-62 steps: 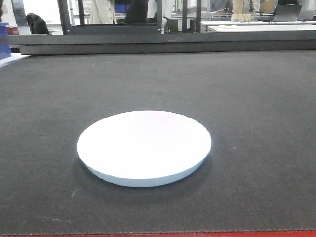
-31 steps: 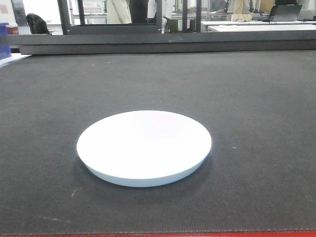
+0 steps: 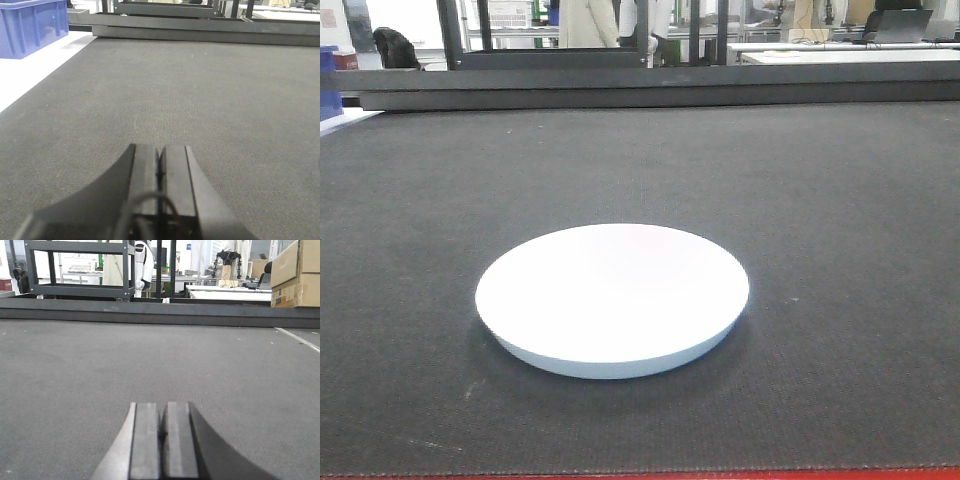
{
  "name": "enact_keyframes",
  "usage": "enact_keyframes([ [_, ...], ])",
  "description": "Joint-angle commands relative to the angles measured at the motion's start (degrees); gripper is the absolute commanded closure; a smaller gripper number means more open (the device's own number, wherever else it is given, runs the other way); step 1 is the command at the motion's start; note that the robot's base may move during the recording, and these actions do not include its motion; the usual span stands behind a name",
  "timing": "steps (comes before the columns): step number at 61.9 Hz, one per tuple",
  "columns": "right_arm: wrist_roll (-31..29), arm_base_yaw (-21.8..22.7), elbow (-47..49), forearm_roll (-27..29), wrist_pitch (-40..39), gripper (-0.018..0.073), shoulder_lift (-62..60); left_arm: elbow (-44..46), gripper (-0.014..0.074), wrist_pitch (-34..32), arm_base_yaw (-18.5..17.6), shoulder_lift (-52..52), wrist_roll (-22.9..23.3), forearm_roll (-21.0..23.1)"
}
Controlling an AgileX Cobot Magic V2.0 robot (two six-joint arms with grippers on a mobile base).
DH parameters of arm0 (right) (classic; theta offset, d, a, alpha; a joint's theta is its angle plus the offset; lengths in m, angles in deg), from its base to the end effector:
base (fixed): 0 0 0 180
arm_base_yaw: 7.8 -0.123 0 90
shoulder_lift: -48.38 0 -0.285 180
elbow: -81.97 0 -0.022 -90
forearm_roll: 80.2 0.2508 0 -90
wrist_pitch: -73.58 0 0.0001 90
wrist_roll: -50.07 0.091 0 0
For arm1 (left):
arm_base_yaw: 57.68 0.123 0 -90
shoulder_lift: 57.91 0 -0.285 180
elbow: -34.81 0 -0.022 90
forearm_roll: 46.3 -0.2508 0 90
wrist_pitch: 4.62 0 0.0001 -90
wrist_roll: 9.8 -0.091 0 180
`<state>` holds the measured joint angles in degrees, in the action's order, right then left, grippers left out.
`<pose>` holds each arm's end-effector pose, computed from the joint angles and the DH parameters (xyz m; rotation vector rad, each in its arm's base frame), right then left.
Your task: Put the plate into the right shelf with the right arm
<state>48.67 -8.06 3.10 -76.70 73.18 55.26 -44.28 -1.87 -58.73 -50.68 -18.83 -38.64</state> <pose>0.0562 0.0002 0.2049 0.0243 1.4895 0.0330 0.0571 -0.0016 0.1983 0.0380 1.5537 -0.0004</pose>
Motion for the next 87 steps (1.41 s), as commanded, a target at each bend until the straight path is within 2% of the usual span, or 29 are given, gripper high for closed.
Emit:
enact_keyframes([
  [1, -0.38, 0.28, 1.87, -0.55, -5.95, 0.0505, -0.76, -0.59, 0.0724, -5.16, -0.11, -0.59, 0.40, 0.47],
  [8, -0.38, 0.28, 6.09, -0.55, -4.63, 0.0505, -0.62, -0.59, 0.0724, -5.16, -0.11, -0.59, 0.40, 0.47],
  [16, -0.38, 0.28, 13.08, -0.96, 4.44, 0.0505, 3.43, -0.59, 0.0724, -5.16, -0.11, -0.59, 0.40, 0.47],
  [26, -0.44, 0.28, 22.20, -4.19, 13.58, 0.0505, 16.57, -0.59, 0.0724, -5.16, -0.11, -0.59, 0.40, 0.47],
  [47, -0.29, 0.09, 37.33, -4.92, 22.33, 0.0505, 52.07, -0.59, 0.0724, -5.16, -0.11, -0.59, 0.40, 0.47],
  [58, 0.77, -3.98, 45.21, -5.38, 29.42, 0.0505, 65.97, -0.59, 0.0724, -5.16, -0.11, -0.59, 0.40, 0.47],
  [71, 11.93, -10.59, 57.31, -5.46, 42.50, 0.0498, 78.33, -0.59, 0.0724, -5.16, -0.11, -0.59, 0.40, 0.47],
  [75, 15.16, -12.26, 61.02, -5.46, 47.03, 0.0449, 81.36, -0.59, 0.0724, -5.16, -0.11, -0.59, 0.40, 0.47],
  [79, 16.76, -13.99, 64.37, -5.46, 50.57, 0.0364, 84.16, -0.59, 0.0724, -5.16, -0.11, -0.59, 0.40, 0.47],
  [84, 19.20, -16.12, 68.36, -5.46, 54.32, 0.0168, 87.57, -0.59, 0.0724, -5.16, -0.11, -0.59, 0.40, 0.47],
  [87, 21.25, -17.11, 70.24, -5.39, 55.73, 0.0081, 89.20, -0.59, 0.0724, -5.16, -0.11, -0.59, 0.40, 0.47],
])
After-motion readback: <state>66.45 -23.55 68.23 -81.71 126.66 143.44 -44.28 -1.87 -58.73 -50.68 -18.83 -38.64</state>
